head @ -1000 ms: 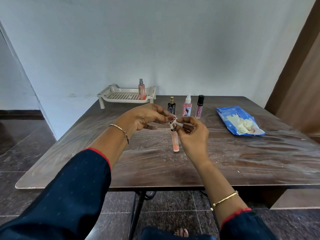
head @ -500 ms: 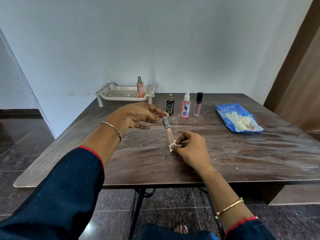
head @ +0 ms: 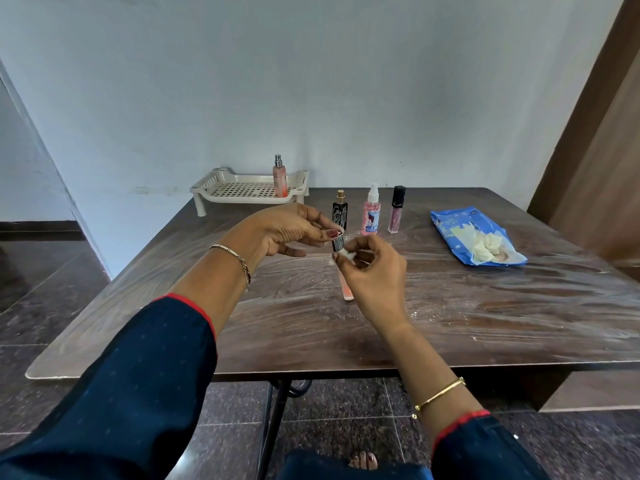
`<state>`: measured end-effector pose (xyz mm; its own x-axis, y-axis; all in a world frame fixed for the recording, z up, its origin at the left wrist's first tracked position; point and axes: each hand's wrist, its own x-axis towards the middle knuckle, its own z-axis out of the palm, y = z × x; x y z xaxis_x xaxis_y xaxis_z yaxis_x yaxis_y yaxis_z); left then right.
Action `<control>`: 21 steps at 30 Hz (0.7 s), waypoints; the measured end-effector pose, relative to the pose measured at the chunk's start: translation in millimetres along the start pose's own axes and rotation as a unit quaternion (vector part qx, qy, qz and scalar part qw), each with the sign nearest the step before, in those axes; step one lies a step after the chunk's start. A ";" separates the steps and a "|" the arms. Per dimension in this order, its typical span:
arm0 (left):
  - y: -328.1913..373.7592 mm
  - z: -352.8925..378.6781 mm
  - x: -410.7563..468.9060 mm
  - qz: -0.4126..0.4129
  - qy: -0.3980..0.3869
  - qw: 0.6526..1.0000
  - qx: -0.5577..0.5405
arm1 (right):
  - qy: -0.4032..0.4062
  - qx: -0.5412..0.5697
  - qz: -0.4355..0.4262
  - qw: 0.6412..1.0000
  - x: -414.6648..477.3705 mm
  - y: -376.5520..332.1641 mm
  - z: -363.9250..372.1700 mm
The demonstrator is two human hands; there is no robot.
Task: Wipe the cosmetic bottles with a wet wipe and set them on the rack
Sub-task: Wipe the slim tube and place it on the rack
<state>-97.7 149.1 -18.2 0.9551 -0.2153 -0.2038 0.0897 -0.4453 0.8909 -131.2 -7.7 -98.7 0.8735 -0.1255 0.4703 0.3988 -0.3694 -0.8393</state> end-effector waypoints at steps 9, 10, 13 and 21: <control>-10.9 -9.3 -0.6 0.011 -0.024 1.000 -0.011 | -0.064 -0.068 0.051 0.994 -13.2 17.8 -7.7; -12.6 -8.9 -1.6 0.018 -0.033 0.999 -0.018 | -0.069 -0.074 0.051 0.994 -14.9 19.7 -8.0; -16.6 -2.3 -6.8 0.054 -0.057 0.995 -0.054 | -0.075 -0.105 0.044 0.991 -19.6 22.6 -8.3; -57.2 52.4 -3.7 0.068 0.019 0.984 -0.163 | -0.065 -0.127 0.040 0.989 -21.1 20.5 -8.8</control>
<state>-121.1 129.8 -89.6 0.9740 -0.2171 -0.0639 0.0406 -0.1104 0.9931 -143.9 -20.7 -123.4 0.9347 -0.0506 0.3517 0.2579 -0.5843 -0.7694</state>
